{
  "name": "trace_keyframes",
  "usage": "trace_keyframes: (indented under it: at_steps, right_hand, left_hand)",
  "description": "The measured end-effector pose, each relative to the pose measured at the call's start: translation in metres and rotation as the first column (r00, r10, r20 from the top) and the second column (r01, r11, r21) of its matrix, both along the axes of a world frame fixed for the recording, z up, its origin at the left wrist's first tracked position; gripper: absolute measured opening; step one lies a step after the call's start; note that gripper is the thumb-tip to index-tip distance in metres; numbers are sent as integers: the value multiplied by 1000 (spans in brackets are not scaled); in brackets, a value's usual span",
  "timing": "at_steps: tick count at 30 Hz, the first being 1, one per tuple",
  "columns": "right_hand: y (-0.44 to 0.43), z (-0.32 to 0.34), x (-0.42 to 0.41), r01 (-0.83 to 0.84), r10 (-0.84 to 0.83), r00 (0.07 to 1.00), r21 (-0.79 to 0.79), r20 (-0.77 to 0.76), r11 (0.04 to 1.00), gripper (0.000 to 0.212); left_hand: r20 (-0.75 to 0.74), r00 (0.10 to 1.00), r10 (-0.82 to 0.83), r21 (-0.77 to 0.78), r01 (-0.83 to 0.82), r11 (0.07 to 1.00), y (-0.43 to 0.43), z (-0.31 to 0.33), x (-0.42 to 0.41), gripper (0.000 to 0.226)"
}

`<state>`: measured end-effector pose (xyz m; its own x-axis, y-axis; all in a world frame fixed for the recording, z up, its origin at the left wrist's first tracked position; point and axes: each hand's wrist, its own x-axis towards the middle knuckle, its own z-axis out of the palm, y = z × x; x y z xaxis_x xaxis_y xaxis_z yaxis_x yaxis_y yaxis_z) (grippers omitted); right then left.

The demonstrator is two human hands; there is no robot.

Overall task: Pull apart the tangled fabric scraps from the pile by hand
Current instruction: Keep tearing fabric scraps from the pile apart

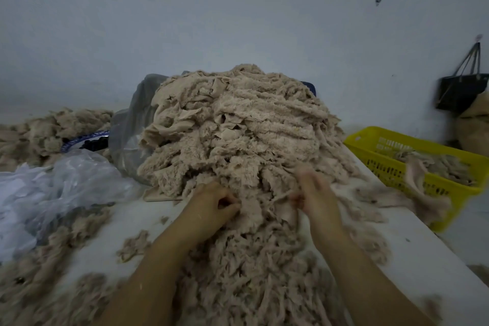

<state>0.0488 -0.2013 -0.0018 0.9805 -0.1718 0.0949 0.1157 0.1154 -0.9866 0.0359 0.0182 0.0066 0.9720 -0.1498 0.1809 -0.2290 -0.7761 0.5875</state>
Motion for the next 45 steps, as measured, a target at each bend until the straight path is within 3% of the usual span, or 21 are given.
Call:
trace_keyframes:
  at_steps: [2, 4, 6, 7, 10, 13, 16, 19, 21, 23, 26, 28, 29, 31, 33, 34, 37, 39, 41, 45]
  right_hand:
    - [16, -4, -7, -154, 201, 976, -399, 79, 904, 44]
    - [30, -13, -9, -229, 351, 936, -683, 43, 694, 34]
    - [37, -17, -10, -202, 396, 918, -823, 30, 531, 19]
    - [38, -17, -10, -192, 394, 918, -819, 45, 541, 25]
    - [30, -7, -9, -205, 267, 963, -508, 49, 836, 17]
    - [24, -2, -8, -186, 191, 982, -250, -6, 950, 24]
    - [21, 5, -7, -114, 122, 991, 131, -51, 985, 43]
    - [7, 11, 1, -7, 37, 997, 440, -60, 898, 47]
    - [-8, 14, 8, 53, -15, 997, 506, -78, 861, 50]
    - [-15, 12, 10, 63, -8, 994, 509, -110, 858, 54]
    - [-9, 7, 8, 3, 65, 990, 489, -123, 872, 53]
    - [1, 10, 2, -42, 79, 995, 435, -68, 899, 51]
    - [5, 10, -1, -56, 62, 998, 329, -6, 943, 41]
    - [12, 13, -12, -14, 27, 979, -69, 203, 998, 13]
    - [21, 11, -22, -7, 149, 928, -382, 343, 924, 19]
    - [26, 11, -28, -60, 254, 905, -487, 343, 871, 16]
    - [39, 6, -34, -119, 475, 835, -750, 279, 651, 19]
    - [42, 3, -30, -99, 497, 835, -823, 237, 560, 27]
    - [40, 1, -28, -71, 473, 851, -843, 227, 533, 29]
    - [36, 3, -27, -21, 386, 887, -811, 255, 584, 25]
  left_hand:
    - [69, 997, 47, -117, -38, 992, -5, -3, -1, 17]
    - [113, 991, 75, -267, -43, 963, -8, -2, -2, 18]
    - [131, 987, 92, -366, -38, 930, -9, 0, -4, 18]
    - [128, 987, 94, -400, -36, 916, -9, 0, -4, 18]
    - [98, 994, -40, -409, 77, 909, -10, -3, -4, 4]
    - [77, 995, -60, -154, 72, 986, -14, -10, -1, 7]
    - [176, 976, 129, -89, -115, 989, -6, -13, 6, 21]
    - [192, 897, 398, -170, -369, 914, 20, -18, 9, 28]
    - [110, 838, 535, -316, -481, 818, 36, -21, 9, 28]
    - [61, 817, 573, -340, -523, 782, 38, -21, 8, 25]
    - [231, 856, 463, -38, -468, 883, 9, -13, 2, 23]
    - [338, 897, 284, -63, -280, 958, -17, -4, -5, 25]
    - [296, 933, 206, -169, -162, 972, -28, 1, -11, 37]
    - [30, 999, 36, -508, -16, 861, -48, 12, -25, 67]
    - [-174, 974, -143, -708, -22, 706, -56, 14, -29, 70]
    - [-217, 954, -209, -804, -52, 593, -55, 15, -28, 64]
    - [-254, 925, -283, -966, -228, 122, -40, 18, -22, 41]
    - [-192, 926, -324, -976, -216, -38, -30, 19, -21, 24]
    - [-113, 939, -326, -975, -167, -145, -26, 19, -19, 27]
    - [-107, 974, -201, -929, -170, -330, -15, 19, -12, 29]
